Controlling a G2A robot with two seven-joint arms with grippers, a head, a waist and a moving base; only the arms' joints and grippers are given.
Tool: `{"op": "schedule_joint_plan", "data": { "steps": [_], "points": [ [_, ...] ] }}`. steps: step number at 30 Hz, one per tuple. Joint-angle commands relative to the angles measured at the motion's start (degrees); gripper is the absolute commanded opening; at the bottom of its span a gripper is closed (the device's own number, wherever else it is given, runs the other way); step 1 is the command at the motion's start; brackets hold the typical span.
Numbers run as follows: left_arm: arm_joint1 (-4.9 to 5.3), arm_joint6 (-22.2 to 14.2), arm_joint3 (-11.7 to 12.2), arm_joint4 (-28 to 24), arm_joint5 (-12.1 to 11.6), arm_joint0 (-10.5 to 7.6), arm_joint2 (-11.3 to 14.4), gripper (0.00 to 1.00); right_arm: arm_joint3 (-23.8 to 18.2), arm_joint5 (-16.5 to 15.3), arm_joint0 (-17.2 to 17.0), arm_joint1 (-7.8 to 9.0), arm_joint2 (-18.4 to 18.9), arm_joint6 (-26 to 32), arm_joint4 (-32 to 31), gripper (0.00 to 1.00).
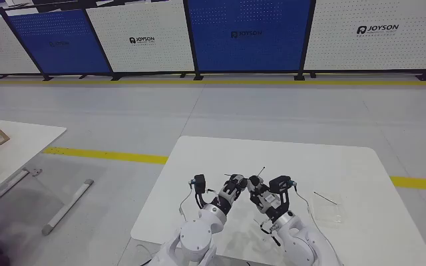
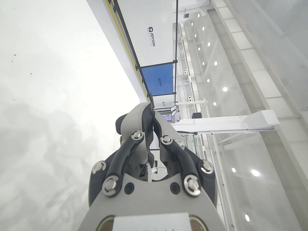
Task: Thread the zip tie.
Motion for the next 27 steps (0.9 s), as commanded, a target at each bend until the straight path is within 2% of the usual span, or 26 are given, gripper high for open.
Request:
{"op": "schedule_joint_plan", "data": {
  "steps": [1, 7, 16, 22, 23, 24, 27],
  "points": [
    [0.0, 0.07, 0.03, 0.03, 0.01, -0.02, 0.04, 0.0, -0.03, 0.03, -0.04, 0.04, -0.01, -0.1, 0.05, 0.02],
    [0.0, 0.48, 0.01, -0.39, -0.52, 0.11, -0.06, 0.0, -0.19, -0.12, -0.19, 0.21, -0.25, -0.12, -0.05, 0.0],
    [0.14, -0.51, -1.04, -1.83, -2.67, 1.15, -0.74, 0.0, -0.12, -0.12, -0.08, 0.39, -0.97, -0.19, -0.04, 0.0],
    [0.22, 0.14, -0.96, -1.42, -2.48, 1.36, -1.03, 0.0, -0.16, -0.12, -0.18, 0.51, -1.09, -0.05, 0.31, 0.0],
    [0.22, 0.22, -0.86, -1.41, -2.39, 1.28, -1.01, 0.0, -0.29, -0.12, -0.31, 0.56, -1.04, -0.04, 0.36, 0.12],
    [0.22, 0.27, -0.78, -1.32, -2.24, 1.19, -0.96, 0.0, -0.56, -0.12, -0.52, 0.64, -0.92, -0.11, 0.37, 0.16],
    [0.24, 0.39, -0.64, -0.93, -1.99, 1.05, -0.85, 0.0, -1.35, -0.05, -1.16, 0.86, -0.38, -0.6, 0.03, 0.18]
  ]
}}
